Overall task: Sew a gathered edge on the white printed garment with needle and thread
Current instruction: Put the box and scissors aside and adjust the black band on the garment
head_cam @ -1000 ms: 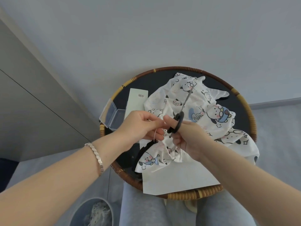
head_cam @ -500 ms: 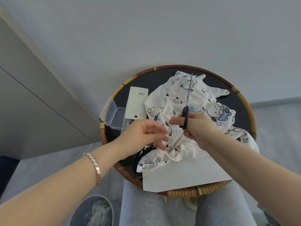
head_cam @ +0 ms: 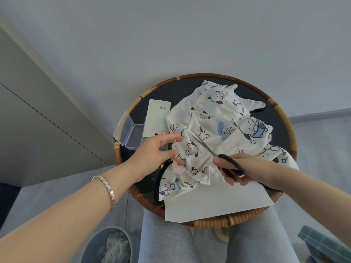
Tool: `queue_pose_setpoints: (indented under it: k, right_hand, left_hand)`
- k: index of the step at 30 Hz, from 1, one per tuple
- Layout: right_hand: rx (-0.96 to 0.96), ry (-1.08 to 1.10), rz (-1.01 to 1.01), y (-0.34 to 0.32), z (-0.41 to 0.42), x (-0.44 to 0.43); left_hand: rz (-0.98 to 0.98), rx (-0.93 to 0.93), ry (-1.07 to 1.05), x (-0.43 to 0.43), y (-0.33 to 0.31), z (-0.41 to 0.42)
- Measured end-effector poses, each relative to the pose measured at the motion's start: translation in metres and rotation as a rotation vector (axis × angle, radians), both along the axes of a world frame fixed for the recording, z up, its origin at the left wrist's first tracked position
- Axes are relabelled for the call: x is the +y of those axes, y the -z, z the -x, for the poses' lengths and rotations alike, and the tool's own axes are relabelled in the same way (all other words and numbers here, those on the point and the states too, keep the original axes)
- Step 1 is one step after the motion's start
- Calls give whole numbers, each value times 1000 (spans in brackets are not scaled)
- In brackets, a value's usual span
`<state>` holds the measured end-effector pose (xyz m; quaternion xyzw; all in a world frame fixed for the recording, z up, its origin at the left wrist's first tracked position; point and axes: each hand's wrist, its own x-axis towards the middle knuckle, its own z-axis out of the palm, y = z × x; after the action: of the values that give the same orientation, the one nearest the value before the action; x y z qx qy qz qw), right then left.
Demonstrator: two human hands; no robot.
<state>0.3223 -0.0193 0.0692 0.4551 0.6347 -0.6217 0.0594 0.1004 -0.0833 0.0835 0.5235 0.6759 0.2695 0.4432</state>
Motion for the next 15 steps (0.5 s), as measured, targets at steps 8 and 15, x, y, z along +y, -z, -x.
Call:
queue_pose_setpoints:
  k: [8, 15]
  right_hand:
    - [-79, -227, -91, -10, 9, 1]
    - [-138, -169, -138, -13, 20, 2]
  left_hand:
    - [16, 69, 73, 2, 0, -2]
    - [7, 238, 151, 0, 4, -3]
